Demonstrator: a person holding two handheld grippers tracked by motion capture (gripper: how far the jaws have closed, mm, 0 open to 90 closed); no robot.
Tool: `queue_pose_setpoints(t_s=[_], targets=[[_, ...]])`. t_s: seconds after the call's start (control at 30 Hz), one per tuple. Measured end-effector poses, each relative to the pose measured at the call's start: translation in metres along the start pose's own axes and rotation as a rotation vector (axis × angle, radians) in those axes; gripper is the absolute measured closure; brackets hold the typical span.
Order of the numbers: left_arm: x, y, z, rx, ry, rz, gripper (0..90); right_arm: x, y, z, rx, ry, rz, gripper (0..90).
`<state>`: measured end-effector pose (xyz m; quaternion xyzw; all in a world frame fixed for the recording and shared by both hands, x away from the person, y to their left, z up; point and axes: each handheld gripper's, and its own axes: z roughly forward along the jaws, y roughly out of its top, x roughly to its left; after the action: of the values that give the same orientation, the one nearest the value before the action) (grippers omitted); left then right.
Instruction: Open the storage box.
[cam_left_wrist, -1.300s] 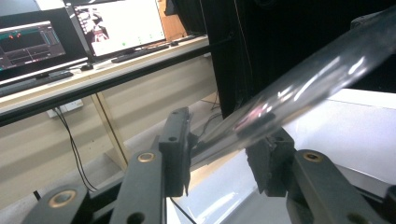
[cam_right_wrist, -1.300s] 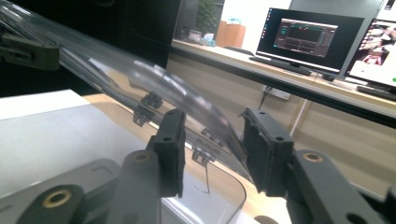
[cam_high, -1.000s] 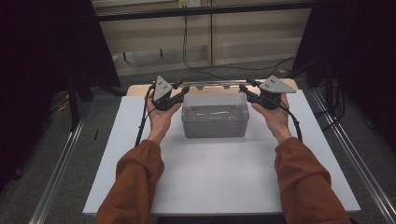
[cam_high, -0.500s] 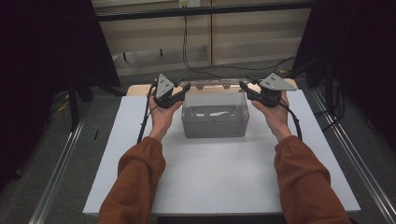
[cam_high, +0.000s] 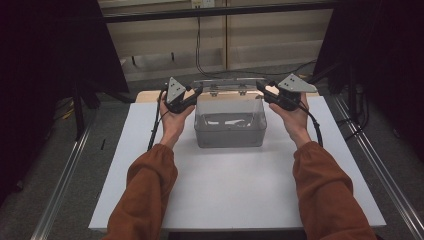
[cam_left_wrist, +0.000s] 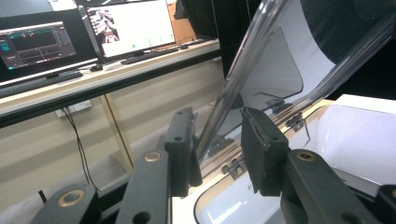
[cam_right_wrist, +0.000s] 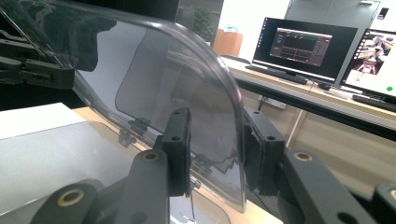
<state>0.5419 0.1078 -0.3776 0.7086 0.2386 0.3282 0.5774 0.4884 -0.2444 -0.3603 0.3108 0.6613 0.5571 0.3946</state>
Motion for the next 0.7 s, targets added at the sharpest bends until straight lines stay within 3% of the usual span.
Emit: queue_pose_setpoints(t_s=[0.07,0.17,0.37,0.7], targets=[[0.002,0.0,0.001,0.012,0.014,0.014,61.8,0.0,0.0,0.0,-0.001,0.0,0.0,64.4],[0.004,-0.002,0.003,0.014,0.013,0.003,61.2,-0.001,0.0,0.001,-0.004,-0.002,0.002,64.5],[0.005,-0.001,0.008,0.024,0.017,0.017,63.6,-0.002,0.003,0.004,-0.005,-0.007,0.003,65.2],[0.007,-0.009,0.016,0.03,-0.002,-0.004,67.1,-0.006,0.003,0.007,-0.009,-0.007,0.004,65.8]])
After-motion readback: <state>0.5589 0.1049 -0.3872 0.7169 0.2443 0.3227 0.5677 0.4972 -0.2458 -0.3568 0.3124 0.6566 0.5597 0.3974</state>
